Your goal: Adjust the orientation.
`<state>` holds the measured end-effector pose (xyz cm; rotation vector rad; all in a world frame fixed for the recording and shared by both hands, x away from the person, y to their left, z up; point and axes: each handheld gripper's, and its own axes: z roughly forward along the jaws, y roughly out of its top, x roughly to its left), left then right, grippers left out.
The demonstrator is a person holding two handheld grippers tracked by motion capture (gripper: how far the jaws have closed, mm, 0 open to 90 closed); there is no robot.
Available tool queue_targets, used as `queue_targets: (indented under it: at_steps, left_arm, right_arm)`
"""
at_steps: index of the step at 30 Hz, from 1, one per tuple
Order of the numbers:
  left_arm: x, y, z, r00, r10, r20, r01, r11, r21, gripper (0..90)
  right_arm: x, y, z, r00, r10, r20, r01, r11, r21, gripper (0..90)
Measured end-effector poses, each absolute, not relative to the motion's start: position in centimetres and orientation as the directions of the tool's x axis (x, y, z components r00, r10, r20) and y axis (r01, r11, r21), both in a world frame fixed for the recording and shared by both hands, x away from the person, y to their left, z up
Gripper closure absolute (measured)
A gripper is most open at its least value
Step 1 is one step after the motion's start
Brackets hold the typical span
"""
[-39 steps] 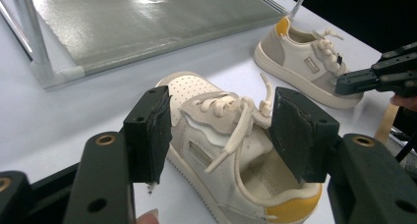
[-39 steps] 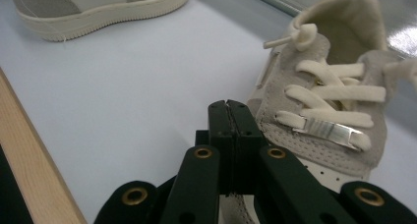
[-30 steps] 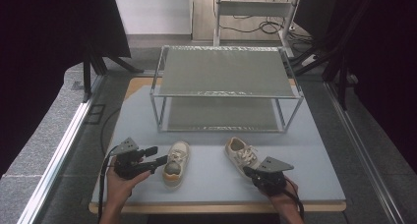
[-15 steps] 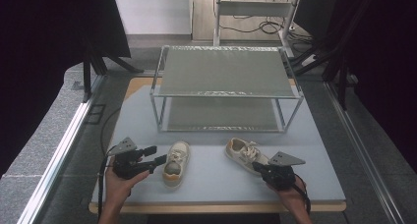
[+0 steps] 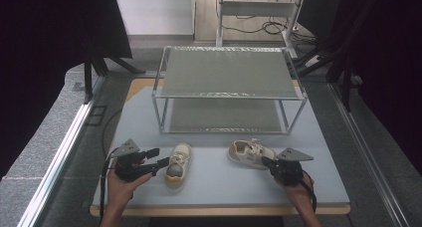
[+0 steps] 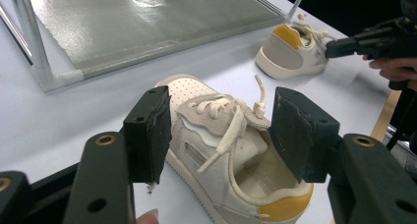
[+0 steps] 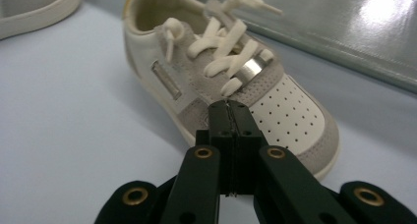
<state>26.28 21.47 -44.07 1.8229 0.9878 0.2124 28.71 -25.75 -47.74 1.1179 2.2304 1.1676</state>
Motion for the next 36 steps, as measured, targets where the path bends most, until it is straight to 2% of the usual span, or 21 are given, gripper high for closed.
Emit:
queue_targets:
  at_steps: [7, 18, 27, 36]
  left_arm:
    - [26.4, 21.1, -44.2, 0.654, 0.704, -0.276, 0.531, -0.168, 0.83, 40.5]
    - [26.4, 21.2, -44.3, 0.653, 0.705, -0.276, 0.532, -0.168, 0.83, 40.4]
    - [26.4, 20.9, -44.4, 0.654, 0.706, -0.272, 0.534, -0.176, 0.827, 40.4]
    - [26.5, 20.8, -44.5, 0.652, 0.708, -0.27, 0.536, -0.18, 0.825, 40.3]
  right_arm:
    - [29.9, -26.0, -47.9, -0.588, 0.808, 0.038, 0.485, 0.314, 0.816, 90.0]
    - [29.6, -25.7, -47.6, -0.589, 0.808, 0.02, 0.472, 0.324, 0.82, 90.0]
    - [28.5, -23.5, -45.5, -0.627, 0.778, -0.045, 0.386, 0.36, 0.849, 90.0]
    - [31.0, -20.3, -44.4, -0.678, 0.735, -0.025, 0.367, 0.368, 0.854, 90.0]
